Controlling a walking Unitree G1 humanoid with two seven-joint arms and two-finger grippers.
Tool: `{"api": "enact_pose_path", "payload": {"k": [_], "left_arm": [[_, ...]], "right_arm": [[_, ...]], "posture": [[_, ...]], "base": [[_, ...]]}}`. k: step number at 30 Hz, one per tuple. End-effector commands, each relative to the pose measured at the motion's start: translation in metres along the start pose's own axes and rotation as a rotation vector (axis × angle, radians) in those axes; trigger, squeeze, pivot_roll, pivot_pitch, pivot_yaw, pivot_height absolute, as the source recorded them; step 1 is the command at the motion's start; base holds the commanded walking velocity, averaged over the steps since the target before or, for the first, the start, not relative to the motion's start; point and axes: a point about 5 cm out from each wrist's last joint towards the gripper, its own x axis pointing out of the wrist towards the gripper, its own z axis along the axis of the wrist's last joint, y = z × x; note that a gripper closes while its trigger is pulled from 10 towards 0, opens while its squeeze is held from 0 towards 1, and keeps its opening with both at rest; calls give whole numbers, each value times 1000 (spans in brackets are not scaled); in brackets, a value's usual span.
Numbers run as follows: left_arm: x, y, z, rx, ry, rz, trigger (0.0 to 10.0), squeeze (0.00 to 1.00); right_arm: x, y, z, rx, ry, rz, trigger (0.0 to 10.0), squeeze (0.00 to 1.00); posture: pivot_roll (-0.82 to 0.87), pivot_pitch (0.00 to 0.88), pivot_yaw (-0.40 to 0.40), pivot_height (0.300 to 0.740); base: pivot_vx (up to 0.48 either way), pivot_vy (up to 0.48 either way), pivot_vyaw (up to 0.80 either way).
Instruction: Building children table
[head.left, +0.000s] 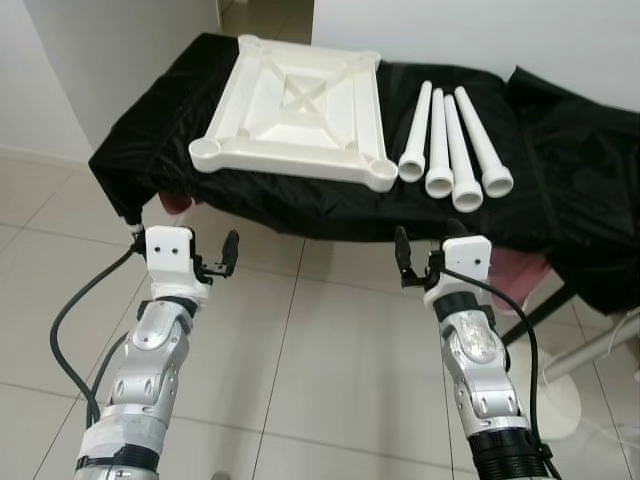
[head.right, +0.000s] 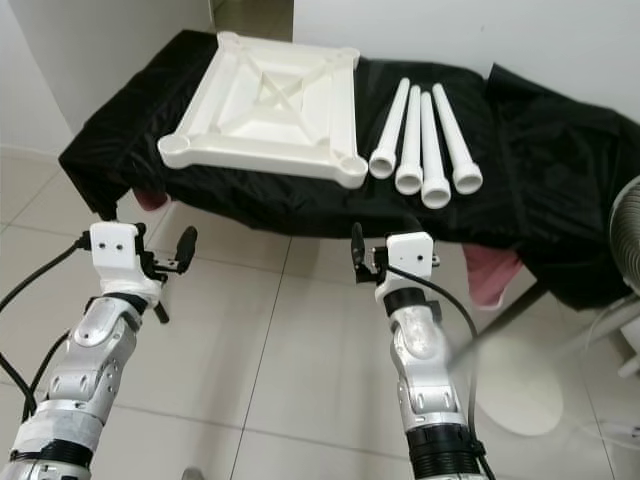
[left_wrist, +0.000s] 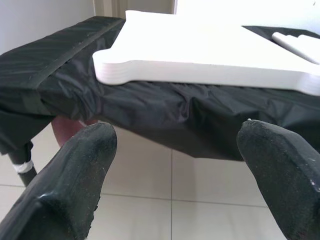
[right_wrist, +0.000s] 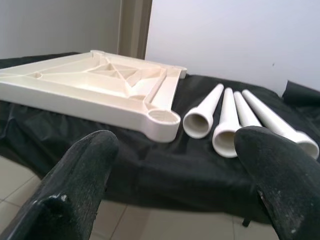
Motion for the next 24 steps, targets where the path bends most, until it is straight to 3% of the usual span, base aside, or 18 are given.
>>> {"api": "enact_pose_path", "payload": {"k": [1,24], "left_arm": [[1,-4,1,-2,-3,-35,10000,0],[2,-3,2,-1,-4,-28,10000,0]], "right_arm": [[0,0,-3,-3,9,6,10000,0],[2,0,-5,-15,13,16,10000,0]], "posture": [[69,57,-63,740],[71,57,-73,740]], "base": [[307,0,0],[330,0,0]]}}
